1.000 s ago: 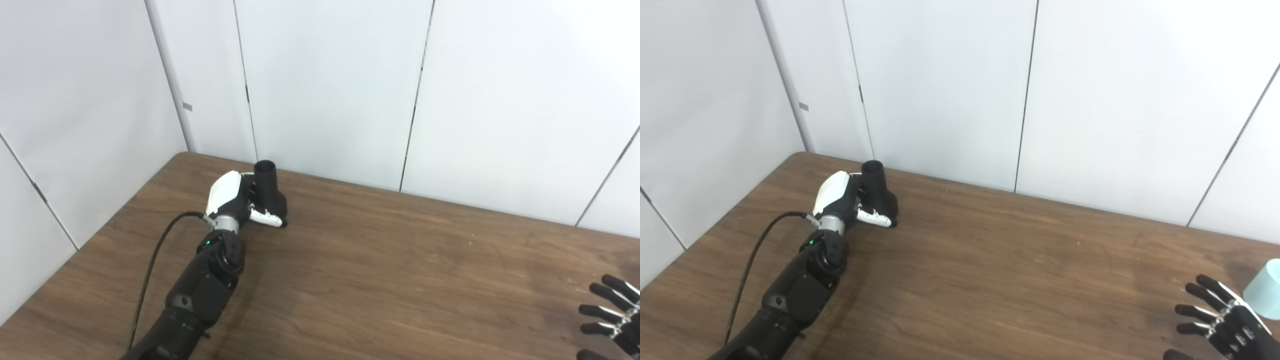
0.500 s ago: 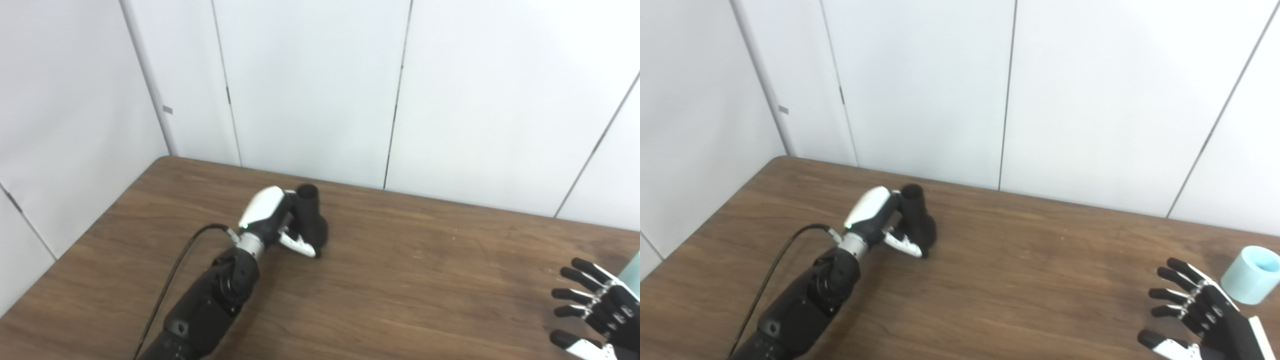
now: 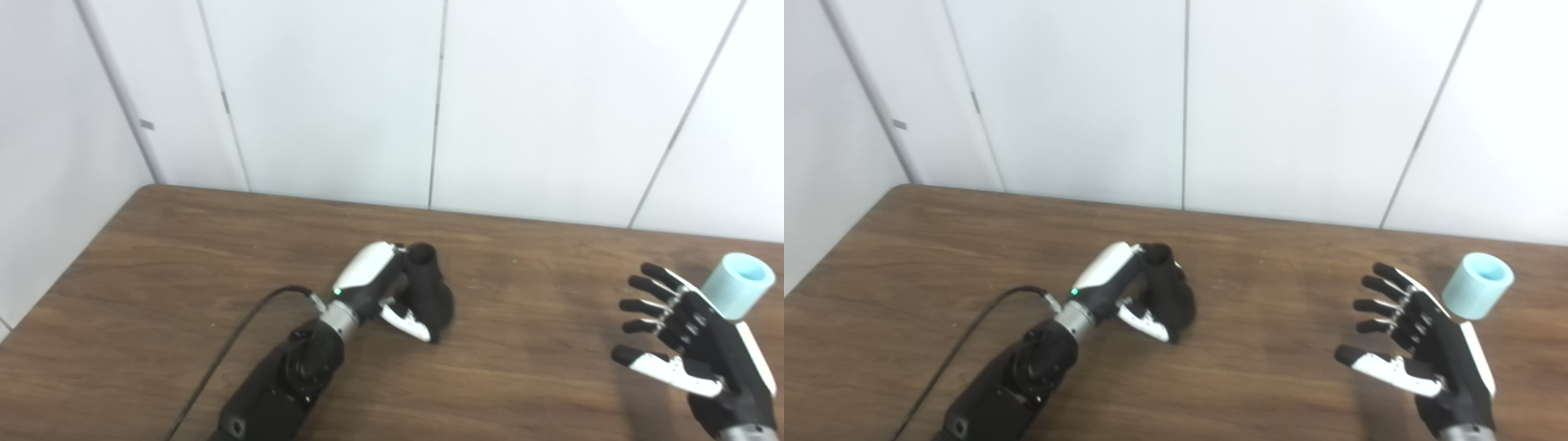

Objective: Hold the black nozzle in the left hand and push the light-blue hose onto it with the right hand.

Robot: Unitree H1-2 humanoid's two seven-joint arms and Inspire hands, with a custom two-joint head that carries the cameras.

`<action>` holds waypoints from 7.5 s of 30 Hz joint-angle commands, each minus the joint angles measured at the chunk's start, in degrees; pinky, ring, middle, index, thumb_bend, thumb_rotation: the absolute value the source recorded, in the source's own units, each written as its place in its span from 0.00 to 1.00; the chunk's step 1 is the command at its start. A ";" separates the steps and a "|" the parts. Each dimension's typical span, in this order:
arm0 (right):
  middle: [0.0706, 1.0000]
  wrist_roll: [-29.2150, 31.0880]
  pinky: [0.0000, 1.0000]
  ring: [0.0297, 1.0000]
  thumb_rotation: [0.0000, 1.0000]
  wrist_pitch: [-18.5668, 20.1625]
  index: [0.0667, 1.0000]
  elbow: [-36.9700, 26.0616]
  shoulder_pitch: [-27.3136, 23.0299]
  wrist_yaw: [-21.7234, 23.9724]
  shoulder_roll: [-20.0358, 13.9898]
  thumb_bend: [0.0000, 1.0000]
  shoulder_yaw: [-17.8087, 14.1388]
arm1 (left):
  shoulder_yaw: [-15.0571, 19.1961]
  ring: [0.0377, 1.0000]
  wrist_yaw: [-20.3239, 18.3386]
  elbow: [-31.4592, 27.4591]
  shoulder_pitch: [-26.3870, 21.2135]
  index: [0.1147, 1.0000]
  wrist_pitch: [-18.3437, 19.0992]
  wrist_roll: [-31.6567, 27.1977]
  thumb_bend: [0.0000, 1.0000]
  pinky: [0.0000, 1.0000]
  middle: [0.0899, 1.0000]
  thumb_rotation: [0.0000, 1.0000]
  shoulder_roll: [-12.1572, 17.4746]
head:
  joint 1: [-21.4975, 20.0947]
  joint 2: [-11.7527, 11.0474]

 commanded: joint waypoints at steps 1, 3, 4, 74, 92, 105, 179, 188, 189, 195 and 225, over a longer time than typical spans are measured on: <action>0.76 -0.70 0.54 0.66 0.15 -1.32 0.80 -1.77 -2.22 -0.56 -0.02 0.78 0.04 | -1.62 0.58 -1.75 -1.55 -0.82 0.42 -3.01 -0.17 0.53 0.98 0.43 0.00 -0.99 | -0.63 0.19; 0.76 -0.76 0.53 0.66 0.16 -1.99 0.80 -1.50 -2.47 -0.54 0.22 0.78 0.16 | -2.90 0.58 -2.73 -1.15 -0.79 0.41 -4.81 -0.04 0.53 0.98 0.44 0.00 -1.48 | -1.55 0.32; 0.76 -0.77 0.52 0.66 0.16 -2.27 0.79 -1.39 -2.56 -0.56 0.36 0.78 0.18 | -3.48 0.58 -3.11 -0.77 -0.85 0.41 -5.66 0.15 0.53 0.98 0.44 0.00 -1.62 | -1.96 0.38; 0.85 -52.76 0.66 0.80 0.17 13.43 0.82 25.00 -42.59 35.64 -25.70 0.91 -0.52 | -9.62 0.58 5.08 21.74 -1.70 0.42 -18.08 8.37 0.53 1.00 0.42 0.00 9.66 | -33.58 -8.85; 0.88 -53.11 0.68 0.83 0.17 13.43 0.85 31.05 -43.49 35.52 -26.55 0.91 3.19 | -9.47 0.58 5.46 22.13 -1.46 0.43 -19.47 7.52 0.53 0.99 0.41 0.00 9.58 | -33.15 -9.49; 0.90 -54.70 0.83 0.91 0.20 13.42 0.87 34.20 -42.08 38.72 -27.61 0.97 5.16 | -9.35 0.58 4.22 20.17 -1.03 0.43 -18.47 6.89 0.53 0.99 0.42 0.00 10.02 | -33.03 -8.88; 0.50 -42.56 0.47 0.41 0.00 7.90 0.58 40.18 -36.06 10.01 -29.04 0.53 15.86 | -9.38 0.57 1.57 17.80 0.59 0.42 -19.12 4.73 0.53 0.99 0.43 0.00 11.63 | -31.97 -7.49; 0.75 -42.25 0.58 0.70 0.00 13.26 0.66 40.20 -37.48 20.15 -30.37 0.76 17.91 | -9.35 0.57 1.45 17.93 0.43 0.42 -19.31 4.56 0.53 0.99 0.43 0.00 11.80 | -31.81 -7.06; 0.76 -42.55 0.58 0.71 0.00 13.41 0.66 40.29 -37.58 21.16 -30.29 0.77 17.67 | -9.36 0.57 1.38 17.88 0.41 0.42 -19.22 4.59 0.53 0.99 0.43 0.00 11.85 | -31.85 -7.03; 0.81 -44.08 0.61 0.75 0.00 13.43 0.69 40.65 -37.78 24.11 -29.54 0.81 16.12 | -9.44 0.57 1.17 17.48 0.48 0.42 -18.91 4.62 0.53 0.99 0.42 0.00 12.03 | -32.00 -6.96; 0.71 -44.16 0.55 0.67 0.00 12.60 0.68 39.05 -36.76 16.60 -28.43 0.81 15.88 | -9.48 0.57 1.00 16.78 0.79 0.42 -18.81 4.45 0.53 0.99 0.42 0.00 11.68 | -31.71 -6.43</action>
